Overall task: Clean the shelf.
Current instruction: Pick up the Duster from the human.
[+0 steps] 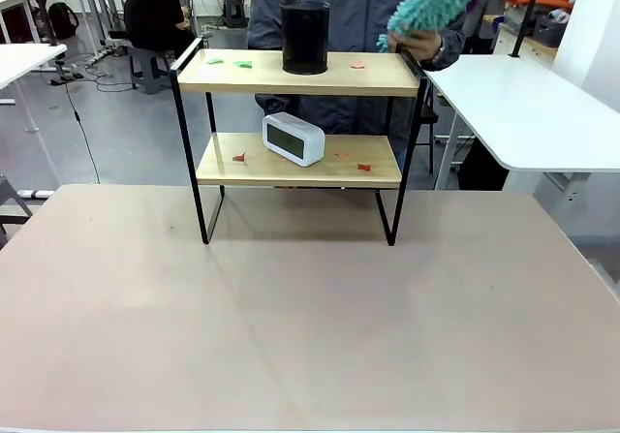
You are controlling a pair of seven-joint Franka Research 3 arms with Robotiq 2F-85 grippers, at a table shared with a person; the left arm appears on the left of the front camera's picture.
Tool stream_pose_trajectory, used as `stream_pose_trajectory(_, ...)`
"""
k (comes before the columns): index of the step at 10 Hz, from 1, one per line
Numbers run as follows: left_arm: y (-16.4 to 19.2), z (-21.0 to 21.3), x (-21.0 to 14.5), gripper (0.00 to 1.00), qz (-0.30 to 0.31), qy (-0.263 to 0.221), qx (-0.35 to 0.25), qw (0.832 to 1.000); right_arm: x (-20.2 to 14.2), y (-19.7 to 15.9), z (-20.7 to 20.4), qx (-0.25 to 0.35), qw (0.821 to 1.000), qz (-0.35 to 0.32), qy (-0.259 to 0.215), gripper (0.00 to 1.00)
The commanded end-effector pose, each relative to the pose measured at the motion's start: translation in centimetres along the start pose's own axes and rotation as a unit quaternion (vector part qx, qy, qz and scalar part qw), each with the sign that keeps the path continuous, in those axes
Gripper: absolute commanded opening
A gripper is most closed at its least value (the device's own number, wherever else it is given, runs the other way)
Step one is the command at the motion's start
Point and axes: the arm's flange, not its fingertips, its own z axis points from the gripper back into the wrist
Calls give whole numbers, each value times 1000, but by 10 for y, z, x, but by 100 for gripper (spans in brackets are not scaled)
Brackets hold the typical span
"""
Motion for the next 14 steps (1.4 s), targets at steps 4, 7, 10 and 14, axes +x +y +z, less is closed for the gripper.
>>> stream_pose_trajectory(4, 2, 6, -4, 100, -12, -10, -9, 1000, -1, 0, 8, 5, 1000, 18, -6, 100)
stream_pose_trajectory(7, 2, 6, -4, 100, -12, -10, -9, 1000, -1, 0, 8, 5, 1000, 18, -6, 100)
stream_pose_trajectory(10, 2, 6, -4, 100, -12, -10, -9, 1000, 26, 6, -11, 0, 999, 6, 43, 100)
stream_pose_trajectory(14, 2, 6, -4, 100, -12, -10, -9, 1000, 136, 17, -90, 39, 992, -30, 118, 100)
